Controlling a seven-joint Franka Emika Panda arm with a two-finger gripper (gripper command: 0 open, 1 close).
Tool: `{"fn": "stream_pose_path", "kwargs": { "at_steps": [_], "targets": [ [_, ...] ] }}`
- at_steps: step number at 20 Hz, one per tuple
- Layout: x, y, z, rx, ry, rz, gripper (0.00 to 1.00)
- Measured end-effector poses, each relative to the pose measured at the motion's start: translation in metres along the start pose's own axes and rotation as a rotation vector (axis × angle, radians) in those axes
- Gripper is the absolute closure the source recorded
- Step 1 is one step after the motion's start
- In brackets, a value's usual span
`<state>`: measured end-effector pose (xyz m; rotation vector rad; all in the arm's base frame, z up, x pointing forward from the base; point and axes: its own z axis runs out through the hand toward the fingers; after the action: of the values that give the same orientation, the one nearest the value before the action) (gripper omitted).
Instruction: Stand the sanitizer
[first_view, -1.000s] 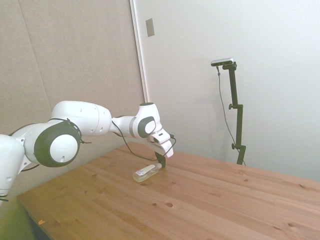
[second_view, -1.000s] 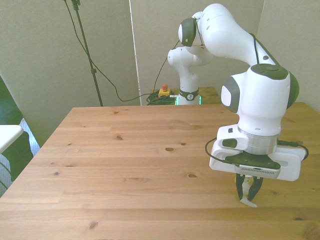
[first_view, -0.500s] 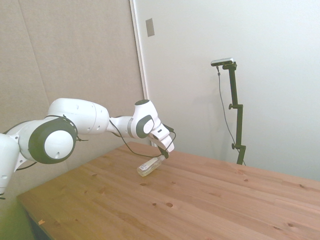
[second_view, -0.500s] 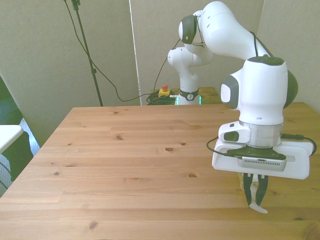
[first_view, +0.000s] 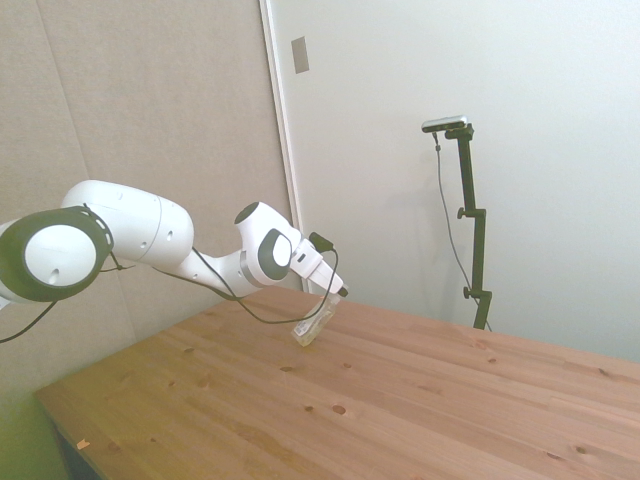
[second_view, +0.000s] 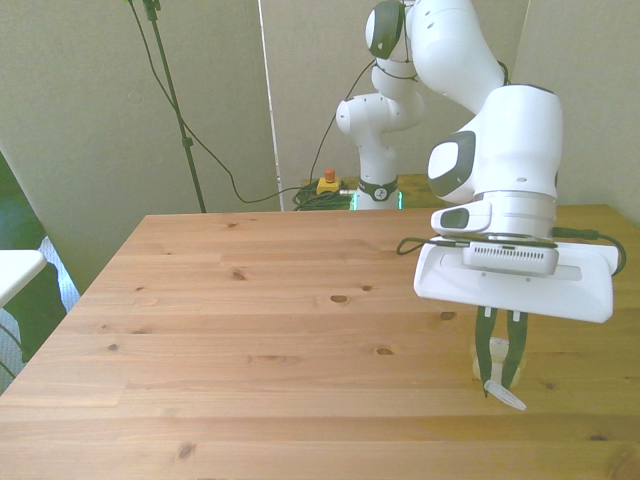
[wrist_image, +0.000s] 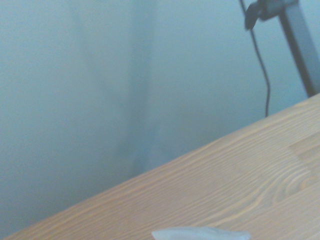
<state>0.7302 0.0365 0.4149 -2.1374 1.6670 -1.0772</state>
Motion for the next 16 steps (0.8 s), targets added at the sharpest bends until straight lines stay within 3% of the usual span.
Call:
{"fn": "stream_pose_path", "kwargs": {
  "at_steps": [10,16],
  "targets": [
    [-0.026,0.021,-0.042,0.120,0.301,0.020,1.00],
    [-0.058,0.039,-0.048,0.203,0.433,0.004,1.00]
  ]
}}
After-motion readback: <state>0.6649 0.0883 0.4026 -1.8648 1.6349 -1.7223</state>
